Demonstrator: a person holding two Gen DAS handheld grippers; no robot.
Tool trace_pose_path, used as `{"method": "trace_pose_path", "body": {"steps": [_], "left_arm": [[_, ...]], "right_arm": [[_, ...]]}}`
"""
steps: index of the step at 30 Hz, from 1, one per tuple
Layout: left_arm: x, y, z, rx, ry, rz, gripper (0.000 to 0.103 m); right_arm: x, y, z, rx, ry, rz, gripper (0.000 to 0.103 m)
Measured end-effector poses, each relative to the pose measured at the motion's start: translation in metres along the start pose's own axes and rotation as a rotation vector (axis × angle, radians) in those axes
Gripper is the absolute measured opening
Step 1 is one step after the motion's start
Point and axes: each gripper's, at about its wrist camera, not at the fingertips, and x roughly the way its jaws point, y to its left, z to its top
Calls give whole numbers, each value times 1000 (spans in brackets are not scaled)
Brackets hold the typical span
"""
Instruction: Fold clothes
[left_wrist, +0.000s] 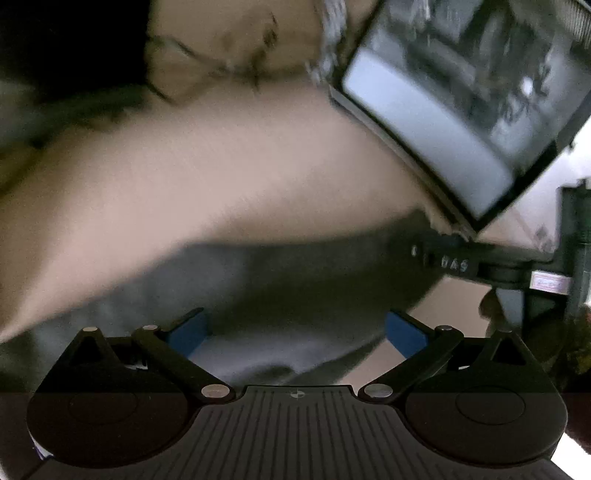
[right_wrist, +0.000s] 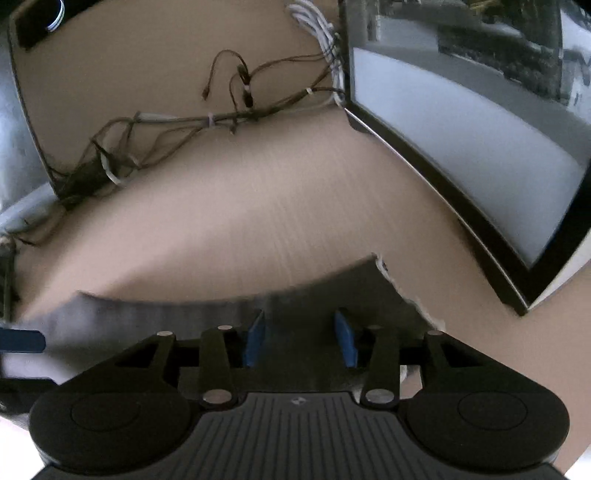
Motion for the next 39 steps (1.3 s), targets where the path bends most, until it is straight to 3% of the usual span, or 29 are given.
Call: {"method": "trace_pose_path", "body": {"steps": [1, 6, 8, 11, 14, 18, 24, 28, 31, 34, 36, 39], "left_arm": [[11, -3, -3, 13, 32, 6, 103], [7, -4, -17, 56, 21, 27, 103], [5, -1, -15, 13, 27, 30, 103], [9, -1, -1, -31, 21, 52, 103], [18, -11, 9, -40, 29, 50, 103], [28, -26, 11, 15, 60, 65, 103], [27, -27, 12, 10, 77, 105, 103], [23, -39, 22, 12, 39, 82, 103], [29, -51, 24, 24, 35, 83, 103], [34, -60, 21, 28, 47, 73, 103], [40, -62, 19, 26, 61, 63, 103], [45, -62, 13, 14, 79, 74, 103]], "right_arm": [[-2, 2, -2, -31, -1, -12, 41], [-2, -10, -3, -58, 46, 37, 41], [-5, -11, 7, -49, 53, 57, 41], [-11, -11, 22, -44, -22, 97, 41], [0, -17, 33, 3, -25, 139, 41], [31, -23, 17, -12, 55, 104, 41], [-2, -28, 1, -2, -29, 97, 41], [-6, -35, -14, 52, 20, 120, 43], [-11, -30, -22, 34, 10, 76, 43], [-19, -48, -33, 166, 10, 81, 45], [-25, -63, -41, 277, 16, 91, 57], [-34, -85, -53, 444, 23, 105, 58]]}}
